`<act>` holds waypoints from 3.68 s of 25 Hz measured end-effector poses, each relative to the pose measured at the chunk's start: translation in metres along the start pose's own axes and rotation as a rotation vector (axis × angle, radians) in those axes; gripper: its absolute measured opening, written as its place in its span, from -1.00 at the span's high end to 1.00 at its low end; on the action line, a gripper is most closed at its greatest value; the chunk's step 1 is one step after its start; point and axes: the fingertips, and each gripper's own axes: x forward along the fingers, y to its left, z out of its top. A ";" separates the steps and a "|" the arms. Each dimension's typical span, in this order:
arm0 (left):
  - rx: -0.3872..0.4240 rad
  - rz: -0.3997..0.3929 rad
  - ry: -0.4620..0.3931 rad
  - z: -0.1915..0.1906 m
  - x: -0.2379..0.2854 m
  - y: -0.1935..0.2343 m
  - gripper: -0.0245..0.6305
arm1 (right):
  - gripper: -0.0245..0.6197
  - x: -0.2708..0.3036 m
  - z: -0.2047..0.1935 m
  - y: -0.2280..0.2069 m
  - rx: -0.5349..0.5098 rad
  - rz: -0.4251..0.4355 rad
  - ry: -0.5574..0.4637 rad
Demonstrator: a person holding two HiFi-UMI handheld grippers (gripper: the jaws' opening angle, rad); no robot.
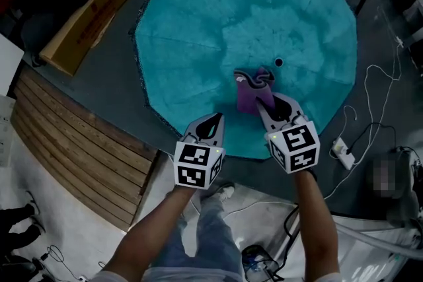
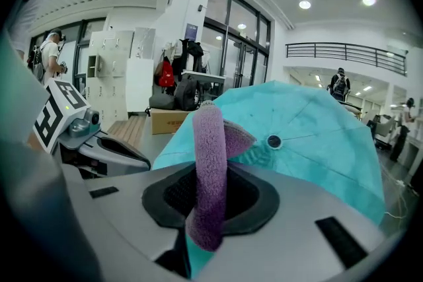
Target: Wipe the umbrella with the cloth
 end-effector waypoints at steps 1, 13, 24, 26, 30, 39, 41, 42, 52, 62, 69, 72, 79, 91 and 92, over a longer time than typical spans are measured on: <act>0.001 -0.001 -0.001 0.003 0.003 -0.004 0.91 | 0.68 -0.003 0.002 -0.007 0.005 -0.006 -0.006; 0.045 -0.023 -0.018 0.035 0.028 -0.043 0.91 | 0.68 -0.041 0.019 -0.058 0.297 -0.040 -0.187; 0.144 -0.084 0.020 0.026 0.027 -0.042 0.91 | 0.68 -0.031 -0.027 -0.047 0.804 -0.102 -0.398; 0.156 -0.103 0.029 0.020 0.027 -0.044 0.91 | 0.68 -0.033 -0.039 -0.042 0.853 -0.122 -0.415; 0.172 -0.146 0.036 0.007 0.026 -0.050 0.91 | 0.68 -0.035 -0.061 -0.026 0.902 -0.157 -0.429; 0.219 -0.212 0.055 -0.032 0.022 -0.057 0.91 | 0.68 -0.043 -0.112 0.012 0.969 -0.191 -0.477; 0.230 -0.221 0.064 -0.043 0.021 -0.057 0.91 | 0.68 -0.044 -0.129 0.022 0.985 -0.202 -0.475; 0.238 -0.227 0.070 -0.050 0.020 -0.058 0.91 | 0.68 -0.044 -0.138 0.028 0.996 -0.207 -0.473; 0.294 -0.271 0.116 -0.106 0.018 -0.065 0.91 | 0.68 -0.026 -0.228 0.082 1.070 -0.249 -0.396; 0.312 -0.308 0.159 -0.154 0.030 -0.074 0.91 | 0.68 -0.005 -0.323 0.118 1.145 -0.291 -0.272; 0.330 -0.319 0.180 -0.173 0.039 -0.079 0.91 | 0.68 -0.005 -0.373 0.115 1.174 -0.348 -0.161; 0.337 -0.319 0.192 -0.176 0.041 -0.081 0.91 | 0.68 -0.010 -0.382 0.112 1.163 -0.366 -0.105; 0.321 -0.319 0.191 -0.163 0.038 -0.096 0.91 | 0.68 -0.047 -0.351 0.108 1.110 -0.336 -0.116; 0.300 -0.254 0.095 -0.056 0.039 -0.108 0.91 | 0.68 -0.109 -0.149 0.027 0.880 -0.164 -0.358; 0.303 -0.249 0.085 -0.046 0.040 -0.109 0.91 | 0.68 -0.112 -0.135 0.018 0.867 -0.157 -0.375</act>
